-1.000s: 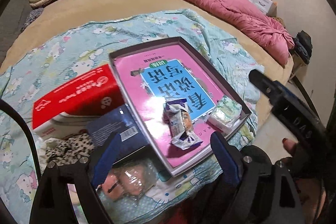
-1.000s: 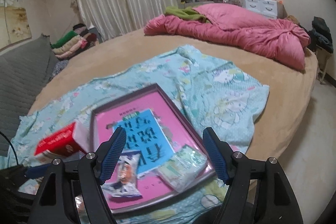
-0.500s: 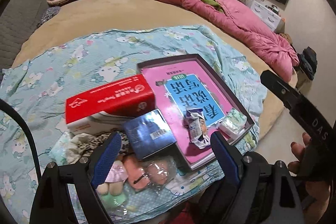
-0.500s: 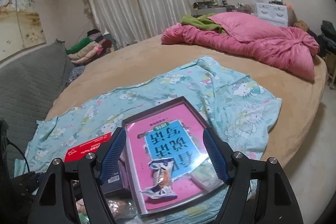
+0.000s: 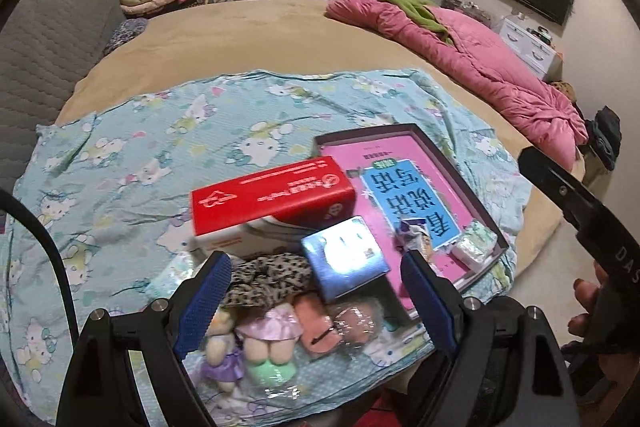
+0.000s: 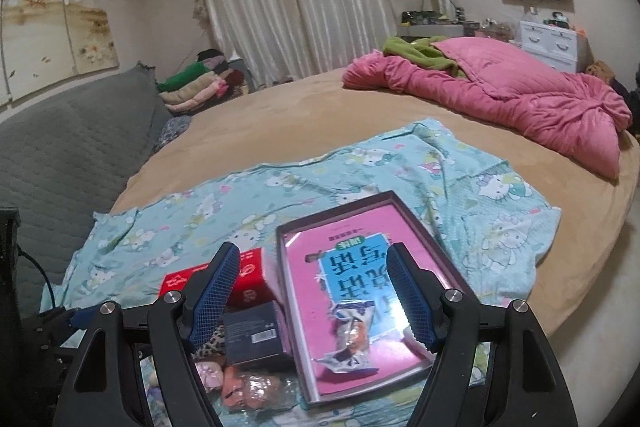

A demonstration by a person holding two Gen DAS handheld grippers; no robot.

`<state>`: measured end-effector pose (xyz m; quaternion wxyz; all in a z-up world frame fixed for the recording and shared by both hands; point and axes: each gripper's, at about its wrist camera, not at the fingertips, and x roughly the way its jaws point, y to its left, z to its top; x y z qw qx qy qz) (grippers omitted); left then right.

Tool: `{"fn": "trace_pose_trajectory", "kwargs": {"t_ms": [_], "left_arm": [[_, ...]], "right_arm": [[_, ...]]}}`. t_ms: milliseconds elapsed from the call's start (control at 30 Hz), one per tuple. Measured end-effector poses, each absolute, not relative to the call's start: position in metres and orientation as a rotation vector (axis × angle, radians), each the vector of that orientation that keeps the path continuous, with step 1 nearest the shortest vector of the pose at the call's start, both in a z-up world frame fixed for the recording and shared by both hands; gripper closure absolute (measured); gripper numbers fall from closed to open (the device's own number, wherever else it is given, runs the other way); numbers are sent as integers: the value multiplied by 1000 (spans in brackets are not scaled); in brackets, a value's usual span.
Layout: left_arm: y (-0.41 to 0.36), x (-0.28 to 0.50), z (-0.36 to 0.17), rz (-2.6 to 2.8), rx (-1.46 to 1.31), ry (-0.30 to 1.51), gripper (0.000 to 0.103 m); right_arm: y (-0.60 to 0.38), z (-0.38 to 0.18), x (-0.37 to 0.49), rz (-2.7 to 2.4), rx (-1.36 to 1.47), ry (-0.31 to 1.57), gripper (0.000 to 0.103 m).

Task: Organize soft objects
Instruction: 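Withdraw both open tools from the tray back toward the pile, then move the left tool to the mint-green tissue pack while the right tool approaches the clear bag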

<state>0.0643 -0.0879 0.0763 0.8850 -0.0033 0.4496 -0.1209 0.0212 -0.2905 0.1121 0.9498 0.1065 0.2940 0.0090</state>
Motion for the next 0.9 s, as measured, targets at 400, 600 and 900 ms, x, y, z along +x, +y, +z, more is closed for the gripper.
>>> {"fn": "trace_pose_trajectory", "kwargs": {"t_ms": [400,600,900], "left_arm": [[-12,63,71,-122,-110,933,17],[25,61,65,-53,-163,944,17],[59,51,46,1,-206,976,17]], "right_arm": [[-258,110,20,127,127,621,26],[-247,102,20,164,82,646,26],[-239,90,21,191,37,682,26]]}}
